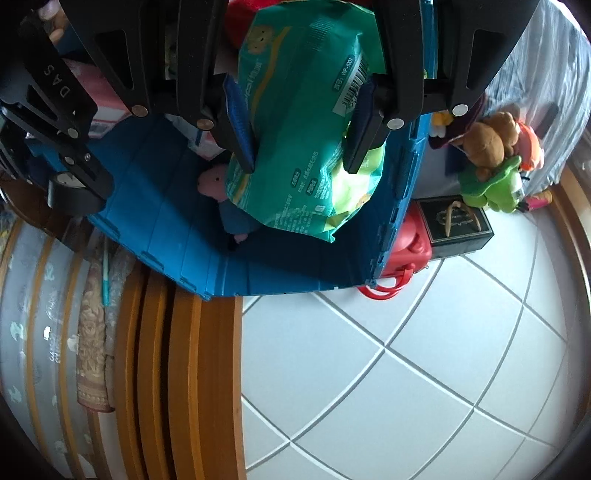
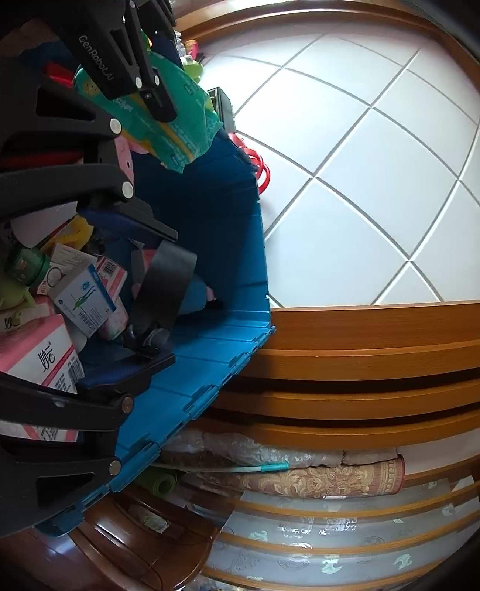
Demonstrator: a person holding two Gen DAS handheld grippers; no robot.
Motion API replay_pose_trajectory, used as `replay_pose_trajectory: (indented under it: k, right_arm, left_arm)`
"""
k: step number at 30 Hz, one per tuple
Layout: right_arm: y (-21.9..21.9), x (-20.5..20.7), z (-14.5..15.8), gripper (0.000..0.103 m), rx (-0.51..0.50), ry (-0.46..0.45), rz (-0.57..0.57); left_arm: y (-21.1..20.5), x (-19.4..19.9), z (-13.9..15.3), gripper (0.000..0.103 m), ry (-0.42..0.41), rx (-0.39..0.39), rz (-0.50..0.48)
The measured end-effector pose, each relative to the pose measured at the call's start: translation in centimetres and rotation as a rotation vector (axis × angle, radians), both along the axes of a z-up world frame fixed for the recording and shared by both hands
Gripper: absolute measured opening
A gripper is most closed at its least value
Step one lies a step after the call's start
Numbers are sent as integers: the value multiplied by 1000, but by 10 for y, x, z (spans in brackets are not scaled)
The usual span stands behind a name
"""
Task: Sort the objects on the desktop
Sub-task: 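Open the left gripper to drop the green bag into the bin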
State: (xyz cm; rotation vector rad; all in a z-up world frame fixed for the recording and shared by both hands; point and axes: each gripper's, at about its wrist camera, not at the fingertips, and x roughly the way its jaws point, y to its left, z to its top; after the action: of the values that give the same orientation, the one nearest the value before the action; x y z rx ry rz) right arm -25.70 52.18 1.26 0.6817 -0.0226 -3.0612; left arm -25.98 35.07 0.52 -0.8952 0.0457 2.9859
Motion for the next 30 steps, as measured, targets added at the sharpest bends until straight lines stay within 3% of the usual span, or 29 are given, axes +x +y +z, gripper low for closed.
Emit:
replay_pose_trajectory:
  k: [3,8,21,22,26,30]
  right_arm:
    - [-5,0,-2,58,18,-7,-15]
    - [-3,-5,-3,58,10,-32,-27]
    - [0,-7,-6,58,2,-52,-68]
    - [-1,-7,-6,59,8,-53,-73]
    - [0,-4,-4,91,3,-39,-81]
    - [0,-3,-3,94,0,-38,-82]
  left_arm:
    - [4,-1,-2,50,-10,-19,-13]
    - [3,-2,-2,80,-15,-13,-16]
    - [-4,-5,-5,81,-43,18,6]
    - [-4,-5,-5,81,-40,15,6]
    - [-3,-4,-5,81,-36,8,5]
    - [-4,-4,-5,81,-39,10,7]
